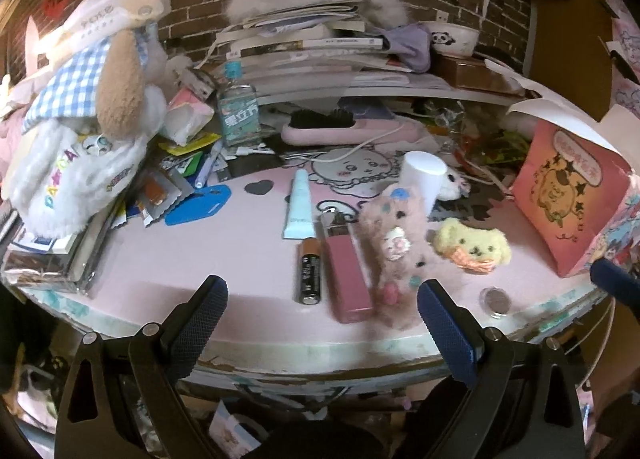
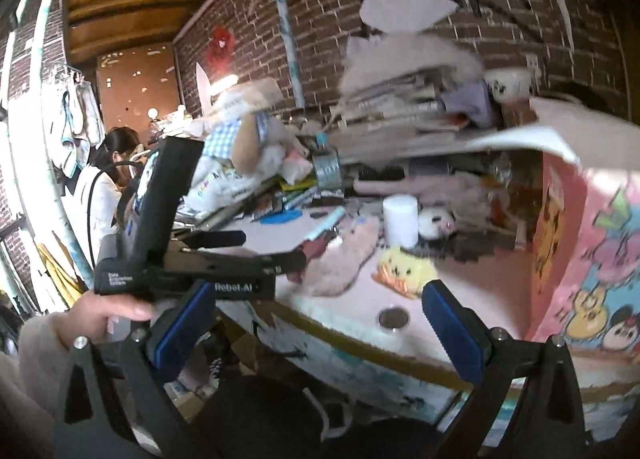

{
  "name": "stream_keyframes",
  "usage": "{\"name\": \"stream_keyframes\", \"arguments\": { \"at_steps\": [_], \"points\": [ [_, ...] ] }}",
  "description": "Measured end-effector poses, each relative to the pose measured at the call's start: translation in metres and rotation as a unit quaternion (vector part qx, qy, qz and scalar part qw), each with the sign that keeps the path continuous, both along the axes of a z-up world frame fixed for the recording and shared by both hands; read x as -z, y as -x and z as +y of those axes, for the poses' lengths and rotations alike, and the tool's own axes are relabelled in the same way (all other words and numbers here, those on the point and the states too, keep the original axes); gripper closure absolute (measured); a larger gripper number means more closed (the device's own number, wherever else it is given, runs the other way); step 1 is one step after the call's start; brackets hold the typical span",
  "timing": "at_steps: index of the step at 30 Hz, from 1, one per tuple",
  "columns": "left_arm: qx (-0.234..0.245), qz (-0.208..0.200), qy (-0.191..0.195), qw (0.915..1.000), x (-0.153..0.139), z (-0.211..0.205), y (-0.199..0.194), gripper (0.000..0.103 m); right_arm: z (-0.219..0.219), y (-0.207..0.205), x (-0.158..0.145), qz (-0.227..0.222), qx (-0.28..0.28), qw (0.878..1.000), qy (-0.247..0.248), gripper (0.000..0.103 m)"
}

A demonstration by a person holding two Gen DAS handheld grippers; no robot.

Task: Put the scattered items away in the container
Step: 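Grasp the black AA battery with the left gripper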

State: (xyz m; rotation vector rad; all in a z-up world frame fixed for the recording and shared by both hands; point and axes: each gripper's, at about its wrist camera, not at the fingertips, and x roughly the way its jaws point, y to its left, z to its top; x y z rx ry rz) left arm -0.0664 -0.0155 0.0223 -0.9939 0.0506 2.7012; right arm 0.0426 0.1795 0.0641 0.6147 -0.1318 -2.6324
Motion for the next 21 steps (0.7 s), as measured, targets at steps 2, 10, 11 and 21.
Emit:
{"name": "stream_keyframes", "arguments": {
  "at_steps": [2, 10, 11, 21],
  "points": [
    [-0.004, 0.001, -0.004, 1.0, 0.002, -0.004, 0.002, 0.01, 0.001, 0.001, 0.002, -0.002, 0.001, 1.0, 0.0, 0.0],
    [-0.01, -0.013, -0.03, 0.9994, 0.013, -0.02, 0.016, 0.075, 0.003, 0.004, 0.004, -0.009, 0.001, 1.0, 0.005, 0.0],
    [-0.009, -0.014, -0.035, 0.9992, 0.014, -0.021, 0.017, 0.075, 0.003, 0.004, 0.004, -0.01, 0.001, 1.0, 0.005, 0.0],
    [0.018, -0.02, -0.033, 0.9991, 0.02, -0.015, 0.025, 0.075, 0.002, 0.004, 0.006, -0.014, 0.0, 1.0, 0.009, 0.0]
  ]
}}
